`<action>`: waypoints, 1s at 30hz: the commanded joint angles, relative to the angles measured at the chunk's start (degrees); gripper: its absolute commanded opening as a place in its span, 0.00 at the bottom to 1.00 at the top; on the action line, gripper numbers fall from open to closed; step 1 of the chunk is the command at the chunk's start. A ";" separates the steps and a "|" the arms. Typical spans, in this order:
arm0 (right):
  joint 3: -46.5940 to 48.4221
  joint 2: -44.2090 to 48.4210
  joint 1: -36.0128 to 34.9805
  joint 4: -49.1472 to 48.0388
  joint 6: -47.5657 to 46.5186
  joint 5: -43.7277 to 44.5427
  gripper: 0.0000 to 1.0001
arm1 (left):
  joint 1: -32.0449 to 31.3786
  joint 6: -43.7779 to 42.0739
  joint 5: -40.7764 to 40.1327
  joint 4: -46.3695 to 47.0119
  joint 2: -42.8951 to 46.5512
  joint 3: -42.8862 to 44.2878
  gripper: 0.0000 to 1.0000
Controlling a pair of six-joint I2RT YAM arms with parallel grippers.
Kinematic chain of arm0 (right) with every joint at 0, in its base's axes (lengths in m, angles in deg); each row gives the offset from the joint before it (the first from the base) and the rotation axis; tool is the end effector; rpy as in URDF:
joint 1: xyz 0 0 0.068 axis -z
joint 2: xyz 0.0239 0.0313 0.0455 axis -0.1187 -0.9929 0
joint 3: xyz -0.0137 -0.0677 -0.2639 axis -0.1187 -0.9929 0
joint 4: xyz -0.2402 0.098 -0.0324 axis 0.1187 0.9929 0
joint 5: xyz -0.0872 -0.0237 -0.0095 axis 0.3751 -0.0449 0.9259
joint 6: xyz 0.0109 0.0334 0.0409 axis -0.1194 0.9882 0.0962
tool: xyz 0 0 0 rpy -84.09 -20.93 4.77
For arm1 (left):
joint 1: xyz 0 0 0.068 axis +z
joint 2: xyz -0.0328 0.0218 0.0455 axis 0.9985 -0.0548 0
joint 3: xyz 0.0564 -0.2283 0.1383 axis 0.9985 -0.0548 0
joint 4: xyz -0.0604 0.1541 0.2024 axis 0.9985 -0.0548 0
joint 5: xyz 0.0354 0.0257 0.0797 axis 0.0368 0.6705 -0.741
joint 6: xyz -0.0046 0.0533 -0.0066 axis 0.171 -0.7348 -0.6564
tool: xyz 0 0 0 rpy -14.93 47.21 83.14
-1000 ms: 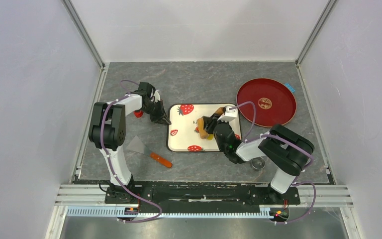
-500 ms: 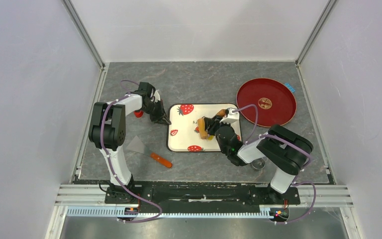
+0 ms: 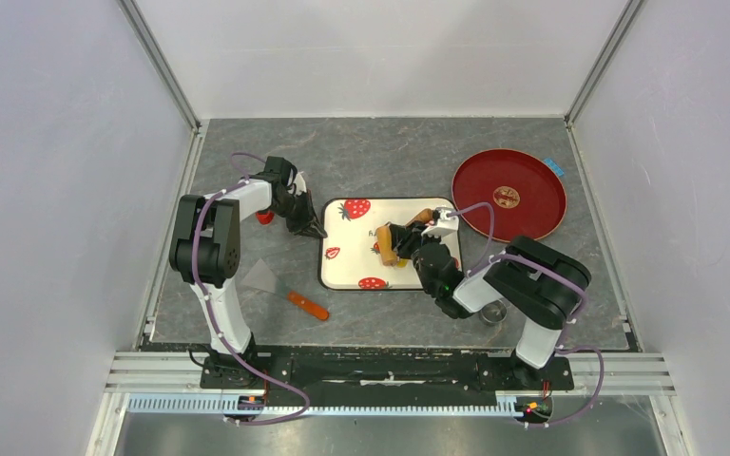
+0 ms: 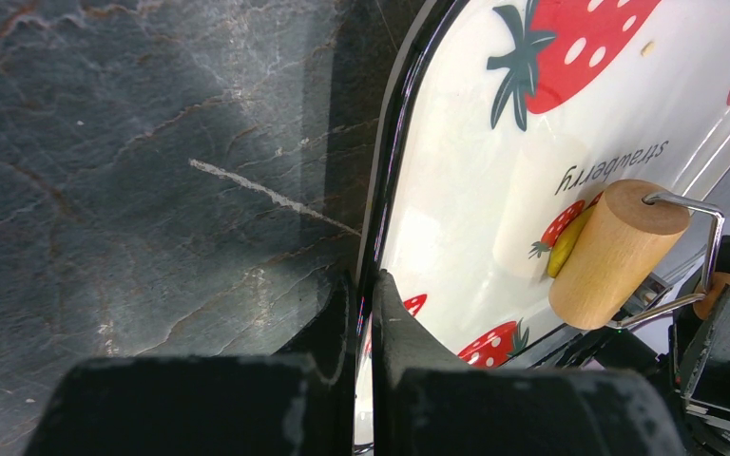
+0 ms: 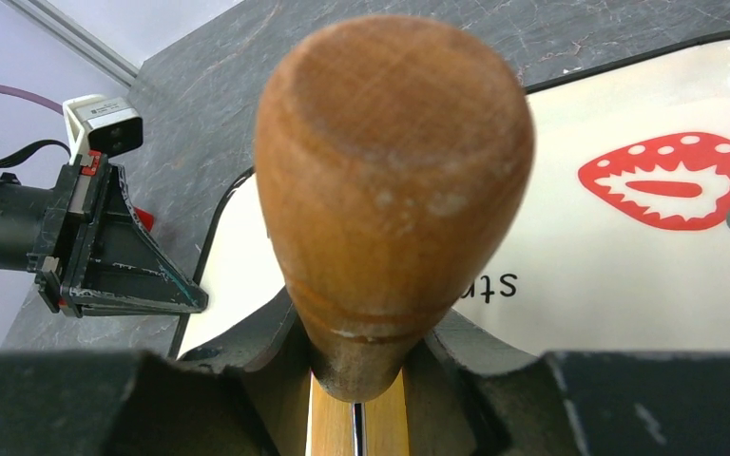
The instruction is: Roll out the dumpling wrappers from the dough
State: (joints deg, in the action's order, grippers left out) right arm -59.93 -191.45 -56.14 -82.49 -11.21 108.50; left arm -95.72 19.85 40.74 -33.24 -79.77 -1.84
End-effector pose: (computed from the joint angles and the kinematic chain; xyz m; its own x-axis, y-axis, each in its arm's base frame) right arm 0.2040 0.2074 0.1244 -0.2685 0.4457 -0.8540 -0.1547 0.8551 0.4949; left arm 0.3627 -0.0738 0.1395 -0.9771 -0.1869 -0.1013 -0.1048 0.8381 -0.5354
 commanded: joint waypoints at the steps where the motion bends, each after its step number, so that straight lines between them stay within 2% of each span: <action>1: -6.25 -7.46 -1.57 28.82 -6.12 -5.18 0.00 | -1.07 0.20 -6.01 -0.64 -1.46 -0.45 0.02; 22: -5.41 -6.96 -2.45 26.65 -6.07 -8.61 0.00 | -1.07 0.17 -5.97 -0.74 -1.54 -0.37 0.02; 30: 0.66 -3.36 -3.95 29.63 -9.77 -11.81 0.00 | -1.07 0.24 -5.82 -0.77 -1.74 -0.11 0.02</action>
State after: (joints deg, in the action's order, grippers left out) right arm -58.32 -191.47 -58.48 -80.59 -11.76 100.65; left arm -95.72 19.85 40.70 -33.28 -79.77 -1.77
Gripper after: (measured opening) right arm 0.349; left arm 0.045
